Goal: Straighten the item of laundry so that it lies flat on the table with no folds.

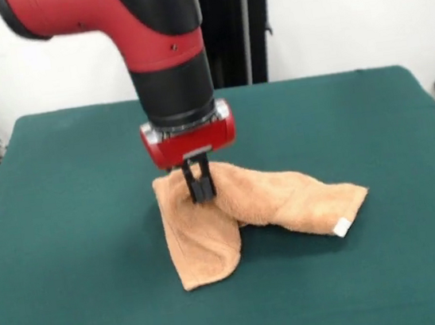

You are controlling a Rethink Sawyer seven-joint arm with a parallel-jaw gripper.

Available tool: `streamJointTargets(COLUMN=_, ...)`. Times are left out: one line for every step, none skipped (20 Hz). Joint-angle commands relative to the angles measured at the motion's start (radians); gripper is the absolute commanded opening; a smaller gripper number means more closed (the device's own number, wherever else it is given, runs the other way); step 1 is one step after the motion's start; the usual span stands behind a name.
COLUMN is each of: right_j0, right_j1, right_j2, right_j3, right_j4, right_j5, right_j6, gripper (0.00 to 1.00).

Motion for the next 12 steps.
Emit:
streamJointTargets(right_j0=-0.009, right_j1=-0.091, right_j2=0.088, right_j3=0.305, right_j4=0.014, right_j5=-0.043, right_j6=0.205, gripper=0.0)
streamJointTargets(right_j0=-0.016, right_j1=-0.107, right_j2=0.092, right_j3=0.326, right_j4=0.018, right_j5=-0.041, right_j6=0.2, gripper=0.0)
streamJointTargets(right_j0=-0.02, right_j1=-0.123, right_j2=0.095, right_j3=0.344, right_j4=0.026, right_j5=-0.035, right_j6=0.201, gripper=0.0)
streamJointTargets(right_j0=-0.025, right_j1=-0.138, right_j2=0.098, right_j3=0.363, right_j4=0.029, right_j5=-0.033, right_j6=0.199, gripper=0.0)
streamJointTargets(right_j0=-0.028, right_j1=-0.148, right_j2=0.102, right_j3=0.377, right_j4=0.036, right_j5=-0.027, right_j6=0.2, gripper=0.0)
streamJointTargets(right_j0=-0.032, right_j1=-0.159, right_j2=0.106, right_j3=0.396, right_j4=0.04, right_j5=-0.034, right_j6=0.203, gripper=0.0)
streamJointTargets(right_j0=-0.03, right_j1=-0.167, right_j2=0.107, right_j3=0.407, right_j4=0.044, right_j5=-0.034, right_j6=0.208, gripper=0.0)
streamJointTargets(right_j0=-0.026, right_j1=-0.17, right_j2=0.107, right_j3=0.416, right_j4=0.048, right_j5=-0.04, right_j6=0.215, gripper=0.0)
streamJointTargets(right_j0=-0.021, right_j1=-0.171, right_j2=0.106, right_j3=0.423, right_j4=0.051, right_j5=-0.049, right_j6=0.223, gripper=0.0)
streamJointTargets(right_j0=-0.017, right_j1=-0.169, right_j2=0.106, right_j3=0.428, right_j4=0.052, right_j5=-0.062, right_j6=0.229, gripper=0.0)
streamJointTargets(right_j0=-0.015, right_j1=-0.161, right_j2=0.109, right_j3=0.431, right_j4=0.056, right_j5=-0.074, right_j6=0.235, gripper=0.0)
streamJointTargets(right_j0=-0.01, right_j1=-0.157, right_j2=0.106, right_j3=0.433, right_j4=0.056, right_j5=-0.088, right_j6=0.241, gripper=0.0)
